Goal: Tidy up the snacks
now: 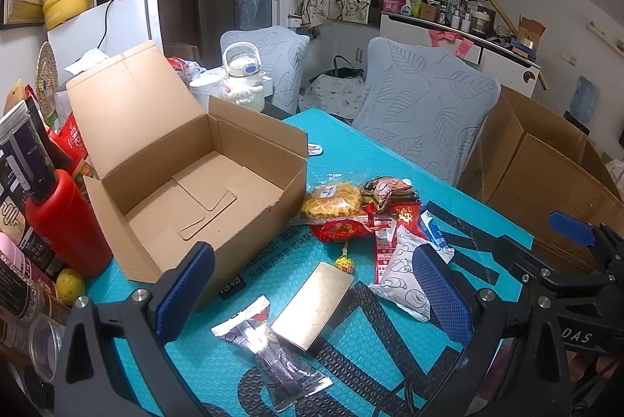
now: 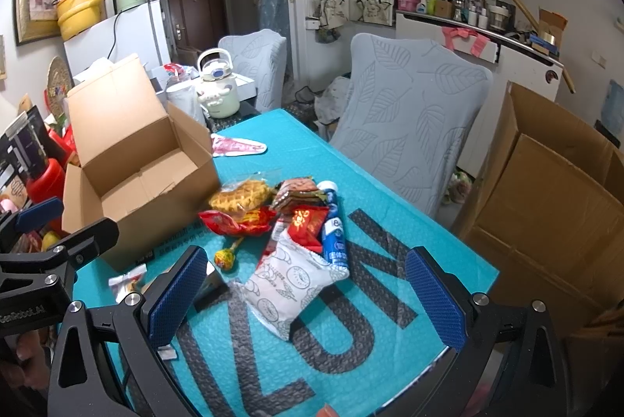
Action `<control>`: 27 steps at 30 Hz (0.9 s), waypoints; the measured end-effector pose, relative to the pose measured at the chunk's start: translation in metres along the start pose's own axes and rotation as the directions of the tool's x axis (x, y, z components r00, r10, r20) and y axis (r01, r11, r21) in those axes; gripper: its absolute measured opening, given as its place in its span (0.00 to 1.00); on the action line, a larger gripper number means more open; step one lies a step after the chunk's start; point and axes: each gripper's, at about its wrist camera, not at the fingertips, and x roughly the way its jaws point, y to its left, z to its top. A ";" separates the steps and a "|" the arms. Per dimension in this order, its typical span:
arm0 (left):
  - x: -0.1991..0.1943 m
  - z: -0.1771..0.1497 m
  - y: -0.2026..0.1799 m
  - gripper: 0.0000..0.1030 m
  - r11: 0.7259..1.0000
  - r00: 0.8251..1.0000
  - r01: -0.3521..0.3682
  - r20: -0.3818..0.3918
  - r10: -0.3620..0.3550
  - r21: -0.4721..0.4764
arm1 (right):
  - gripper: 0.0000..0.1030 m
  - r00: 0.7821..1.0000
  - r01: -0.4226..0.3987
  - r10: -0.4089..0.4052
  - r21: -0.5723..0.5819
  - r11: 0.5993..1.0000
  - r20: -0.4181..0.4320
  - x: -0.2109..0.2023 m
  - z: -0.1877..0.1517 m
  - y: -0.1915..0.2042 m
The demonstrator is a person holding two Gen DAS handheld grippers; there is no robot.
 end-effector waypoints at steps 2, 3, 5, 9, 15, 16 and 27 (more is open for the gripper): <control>0.000 0.000 0.000 1.00 1.000 1.000 0.004 -0.001 -0.004 0.001 | 1.00 1.000 -0.001 0.001 -0.001 1.000 0.000 -0.001 0.000 0.000; 0.000 0.000 0.000 1.00 1.000 1.000 0.006 -0.002 -0.006 -0.001 | 1.00 1.000 -0.001 0.001 -0.002 1.000 0.001 -0.001 -0.001 0.000; 0.000 0.000 0.000 1.00 1.000 1.000 0.009 -0.003 -0.009 -0.002 | 1.00 1.000 0.000 0.000 -0.004 1.000 0.004 -0.002 0.000 0.001; -0.002 0.001 -0.001 1.00 1.000 1.000 0.011 -0.002 -0.011 -0.002 | 1.00 1.000 0.002 -0.002 -0.005 1.000 0.008 -0.003 0.000 0.001; -0.005 0.002 -0.002 1.00 1.000 1.000 0.013 0.006 -0.013 0.001 | 1.00 1.000 -0.001 0.001 -0.007 1.000 0.011 -0.004 -0.001 0.001; -0.006 0.002 -0.002 1.00 1.000 1.000 0.013 0.007 -0.013 0.001 | 1.00 1.000 -0.001 0.001 -0.008 1.000 0.013 -0.005 -0.001 0.001; -0.010 0.002 -0.003 1.00 1.000 1.000 0.015 0.017 -0.015 0.008 | 1.00 1.000 0.003 -0.003 -0.007 1.000 0.030 -0.011 -0.005 0.000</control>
